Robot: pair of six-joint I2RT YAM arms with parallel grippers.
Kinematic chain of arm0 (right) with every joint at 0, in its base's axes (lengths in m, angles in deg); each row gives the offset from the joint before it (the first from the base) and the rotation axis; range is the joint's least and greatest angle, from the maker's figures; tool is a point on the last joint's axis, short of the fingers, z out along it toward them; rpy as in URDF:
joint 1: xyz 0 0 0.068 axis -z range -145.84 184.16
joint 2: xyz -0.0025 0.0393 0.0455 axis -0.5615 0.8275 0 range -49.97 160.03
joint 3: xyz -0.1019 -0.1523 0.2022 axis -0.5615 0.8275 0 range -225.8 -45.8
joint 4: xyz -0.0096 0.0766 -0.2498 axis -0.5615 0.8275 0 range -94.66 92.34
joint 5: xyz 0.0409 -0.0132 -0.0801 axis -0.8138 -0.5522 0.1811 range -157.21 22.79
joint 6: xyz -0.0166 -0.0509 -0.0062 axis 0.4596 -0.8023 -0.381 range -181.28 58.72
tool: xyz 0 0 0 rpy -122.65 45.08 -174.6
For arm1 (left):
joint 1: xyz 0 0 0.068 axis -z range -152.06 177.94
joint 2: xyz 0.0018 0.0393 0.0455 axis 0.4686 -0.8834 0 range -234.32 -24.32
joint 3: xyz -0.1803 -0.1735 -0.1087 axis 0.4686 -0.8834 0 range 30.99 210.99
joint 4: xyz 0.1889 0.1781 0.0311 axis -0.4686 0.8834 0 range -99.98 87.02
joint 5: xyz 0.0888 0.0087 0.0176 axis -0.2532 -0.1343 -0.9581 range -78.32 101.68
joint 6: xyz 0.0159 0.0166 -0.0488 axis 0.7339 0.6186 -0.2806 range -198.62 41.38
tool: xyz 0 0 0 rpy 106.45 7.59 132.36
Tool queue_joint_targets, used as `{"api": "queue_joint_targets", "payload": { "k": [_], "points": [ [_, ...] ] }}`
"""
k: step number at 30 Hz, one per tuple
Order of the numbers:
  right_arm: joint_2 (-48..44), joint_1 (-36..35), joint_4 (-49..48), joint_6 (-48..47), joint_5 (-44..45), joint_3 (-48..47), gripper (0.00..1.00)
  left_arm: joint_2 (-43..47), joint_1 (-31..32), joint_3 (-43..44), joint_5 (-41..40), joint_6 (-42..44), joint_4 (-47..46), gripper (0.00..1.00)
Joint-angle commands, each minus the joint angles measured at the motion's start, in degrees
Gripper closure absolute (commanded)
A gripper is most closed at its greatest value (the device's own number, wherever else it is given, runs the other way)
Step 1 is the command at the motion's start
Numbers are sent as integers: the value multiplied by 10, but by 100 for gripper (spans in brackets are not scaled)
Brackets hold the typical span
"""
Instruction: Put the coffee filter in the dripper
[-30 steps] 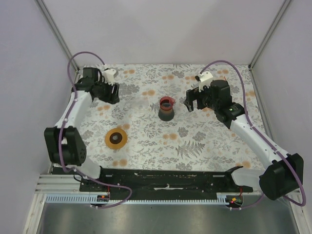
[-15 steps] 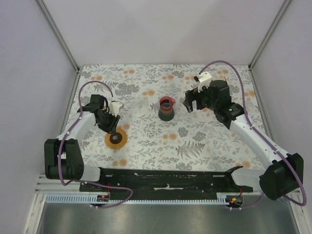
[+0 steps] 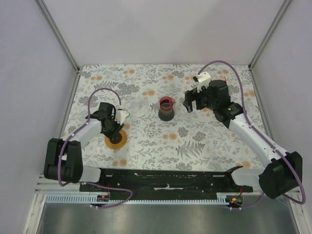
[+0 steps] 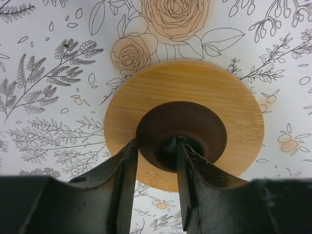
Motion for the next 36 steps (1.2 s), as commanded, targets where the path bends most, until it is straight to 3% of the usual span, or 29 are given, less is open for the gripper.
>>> {"api": "queue_joint_targets", "payload": {
  "k": [1,3,5,7,9,15,19,26,32,36],
  "points": [
    [1,-4,-5,-7,-3,-27,2,4,47,-37,-48,-17,-99,58],
    [-3,-4,-5,-8,-3,-27,2,0,67,-49,-61,-20,-125,62],
    [-7,-4,-3,-8,-2,-27,2,-6,68,-55,-60,-20,-134,74],
    [-10,-4,-3,-8,-3,-27,2,-6,68,-53,-76,-21,-133,97],
    [-13,-5,-4,-6,-8,-27,2,1,67,-45,-66,-22,-118,98],
    [-36,-17,-22,-15,-70,-20,2,65,43,27,69,-36,-18,98],
    [-77,-49,-92,-54,-134,16,2,92,27,96,170,-35,63,98],
    [-119,-144,-200,-151,-131,44,2,78,15,318,412,-55,235,98],
    [-113,-218,-378,-200,-119,59,2,70,15,496,584,-105,294,98],
    [-93,-252,-509,-200,-88,69,2,74,21,549,601,-171,286,98]
  ]
}}
